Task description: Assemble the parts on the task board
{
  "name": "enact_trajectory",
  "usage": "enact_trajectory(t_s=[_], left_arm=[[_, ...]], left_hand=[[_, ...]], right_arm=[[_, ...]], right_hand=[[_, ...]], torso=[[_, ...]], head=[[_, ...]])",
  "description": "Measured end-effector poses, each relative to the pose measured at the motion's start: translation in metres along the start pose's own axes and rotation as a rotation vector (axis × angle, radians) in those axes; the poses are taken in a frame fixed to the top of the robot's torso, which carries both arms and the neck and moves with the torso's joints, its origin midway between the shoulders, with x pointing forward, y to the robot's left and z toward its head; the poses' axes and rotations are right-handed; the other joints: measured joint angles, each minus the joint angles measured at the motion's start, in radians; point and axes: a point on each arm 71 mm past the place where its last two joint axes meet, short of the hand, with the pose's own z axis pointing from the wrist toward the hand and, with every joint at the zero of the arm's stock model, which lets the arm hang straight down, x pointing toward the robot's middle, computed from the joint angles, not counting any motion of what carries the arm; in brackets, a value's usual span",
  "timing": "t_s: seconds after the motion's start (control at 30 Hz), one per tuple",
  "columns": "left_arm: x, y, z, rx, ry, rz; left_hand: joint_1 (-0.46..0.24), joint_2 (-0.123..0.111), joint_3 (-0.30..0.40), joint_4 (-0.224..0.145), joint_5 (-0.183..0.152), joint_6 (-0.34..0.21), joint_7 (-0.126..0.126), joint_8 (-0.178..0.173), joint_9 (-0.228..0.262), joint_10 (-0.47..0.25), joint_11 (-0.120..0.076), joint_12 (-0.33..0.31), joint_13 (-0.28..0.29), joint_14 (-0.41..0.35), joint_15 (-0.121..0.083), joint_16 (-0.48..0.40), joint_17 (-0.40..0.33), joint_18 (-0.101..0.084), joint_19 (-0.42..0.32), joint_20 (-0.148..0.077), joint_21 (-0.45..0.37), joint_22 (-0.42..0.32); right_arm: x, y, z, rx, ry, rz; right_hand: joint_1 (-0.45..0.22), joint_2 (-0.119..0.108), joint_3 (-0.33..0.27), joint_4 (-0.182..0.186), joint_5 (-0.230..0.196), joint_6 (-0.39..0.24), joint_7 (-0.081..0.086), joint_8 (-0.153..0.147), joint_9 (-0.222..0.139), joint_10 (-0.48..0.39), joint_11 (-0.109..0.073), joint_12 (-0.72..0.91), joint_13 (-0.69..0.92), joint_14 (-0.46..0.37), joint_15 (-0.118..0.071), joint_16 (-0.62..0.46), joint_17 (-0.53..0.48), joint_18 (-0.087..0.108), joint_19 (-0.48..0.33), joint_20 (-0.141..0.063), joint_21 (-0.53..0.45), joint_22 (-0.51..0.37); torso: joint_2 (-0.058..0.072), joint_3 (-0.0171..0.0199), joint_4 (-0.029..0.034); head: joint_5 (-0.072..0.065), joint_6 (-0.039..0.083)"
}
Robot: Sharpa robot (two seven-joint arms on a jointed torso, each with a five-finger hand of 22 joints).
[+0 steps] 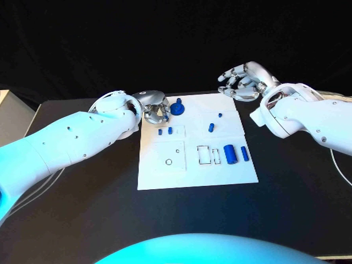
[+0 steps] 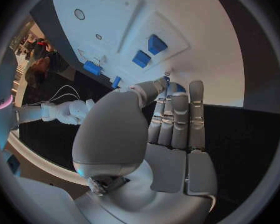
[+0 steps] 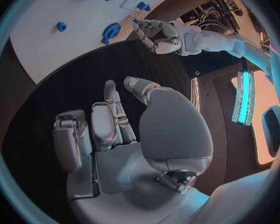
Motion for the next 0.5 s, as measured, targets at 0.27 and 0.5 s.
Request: enact_trajectory(t_s=[0.27, 0.5], left_arm=[[0.0023, 0.0049, 0.0008, -0.016, 0.008, 0.0], [0.0031, 0.0064, 0.0009, -0.02, 0.017, 0.001]], left_hand=[[0.0, 0.0, 0.0, 0.0, 0.0, 0.004, 0.004, 0.0, 0.0, 0.004, 0.004, 0.0, 0.0, 0.0, 0.0, 0.0, 0.001, 0.0, 0.0, 0.0, 0.0, 0.0], [0.0, 0.0, 0.0, 0.0, 0.0, 0.004, 0.004, 0.0, 0.0, 0.004, 0.004, 0.0, 0.0, 0.0, 0.0, 0.0, -0.002, 0.0, 0.0, 0.0, 0.0, 0.001]], right_arm=[[0.0001, 0.0001, 0.0, 0.0, 0.0, 0.0], [-0.0001, -0.0001, 0.0, 0.0, 0.0, 0.0]], right_hand=[[0.0, 0.0, 0.0, 0.0, 0.0, 0.0, 0.0, 0.0, 0.0, 0.0, 0.0, 0.0, 0.0, 0.0, 0.0, 0.0, 0.0, 0.0, 0.0, 0.0, 0.0, 0.0], [0.0, 0.0, 0.0, 0.0, 0.0, 0.0, 0.0, 0.0, 0.0, 0.0, 0.0, 0.0, 0.0, 0.0, 0.0, 0.0, 0.0, 0.0, 0.0, 0.0, 0.0, 0.0]], torso=[[0.001, 0.0014, -0.0001], [0.0, 0.0012, 0.0009]], head=[[-0.002, -0.003], [-0.002, -0.006]])
